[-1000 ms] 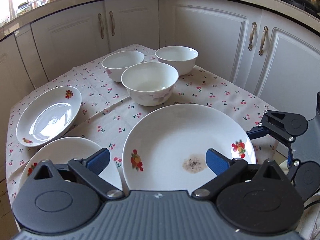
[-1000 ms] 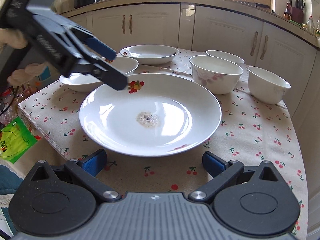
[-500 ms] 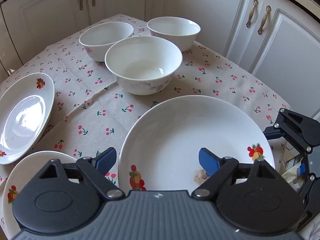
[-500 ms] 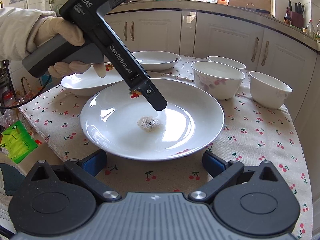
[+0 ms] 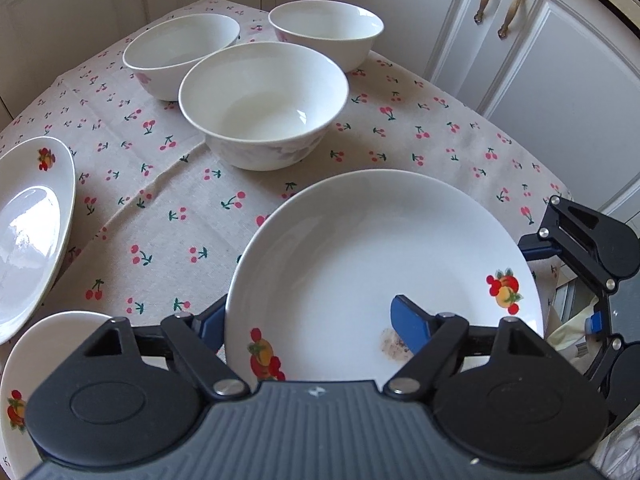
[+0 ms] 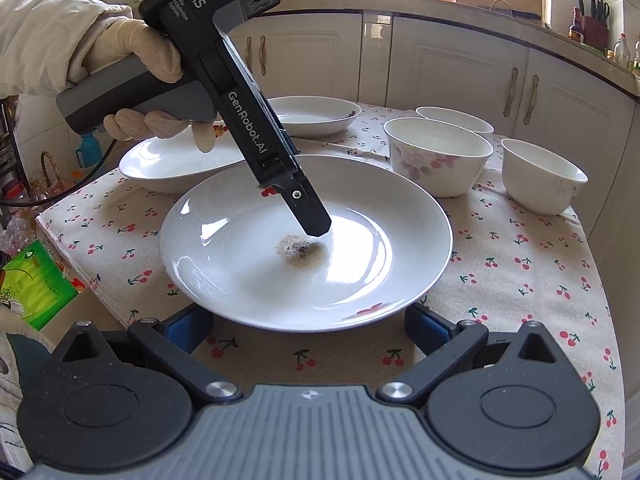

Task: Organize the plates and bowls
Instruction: 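Grasp the rim of the brown-stained white plate with the left tool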

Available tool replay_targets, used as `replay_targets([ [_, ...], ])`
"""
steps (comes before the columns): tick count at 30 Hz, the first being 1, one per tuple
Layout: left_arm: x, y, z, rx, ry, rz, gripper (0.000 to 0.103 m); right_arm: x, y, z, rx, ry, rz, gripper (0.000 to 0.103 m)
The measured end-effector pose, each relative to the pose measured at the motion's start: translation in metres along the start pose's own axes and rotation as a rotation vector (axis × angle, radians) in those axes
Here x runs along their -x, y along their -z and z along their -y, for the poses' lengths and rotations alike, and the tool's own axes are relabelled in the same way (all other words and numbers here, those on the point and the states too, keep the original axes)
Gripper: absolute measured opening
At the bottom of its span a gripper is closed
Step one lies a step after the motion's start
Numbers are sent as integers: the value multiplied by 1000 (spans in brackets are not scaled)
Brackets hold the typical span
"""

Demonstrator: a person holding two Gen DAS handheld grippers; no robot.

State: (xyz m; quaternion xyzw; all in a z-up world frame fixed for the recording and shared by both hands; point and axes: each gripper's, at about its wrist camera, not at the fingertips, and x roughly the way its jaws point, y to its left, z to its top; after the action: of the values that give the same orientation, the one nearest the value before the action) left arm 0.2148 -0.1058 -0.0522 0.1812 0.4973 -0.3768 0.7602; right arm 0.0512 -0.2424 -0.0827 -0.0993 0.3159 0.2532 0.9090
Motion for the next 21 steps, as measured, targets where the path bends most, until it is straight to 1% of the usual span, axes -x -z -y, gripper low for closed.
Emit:
replay_targets([
  [7,-3,-1,-2,-3,14,-13,82,-4,-6,-1,8,-2,-32,103],
  [21,1,2,1,-17,16,1,81,-1,-13,-5,26,23,-77,103],
])
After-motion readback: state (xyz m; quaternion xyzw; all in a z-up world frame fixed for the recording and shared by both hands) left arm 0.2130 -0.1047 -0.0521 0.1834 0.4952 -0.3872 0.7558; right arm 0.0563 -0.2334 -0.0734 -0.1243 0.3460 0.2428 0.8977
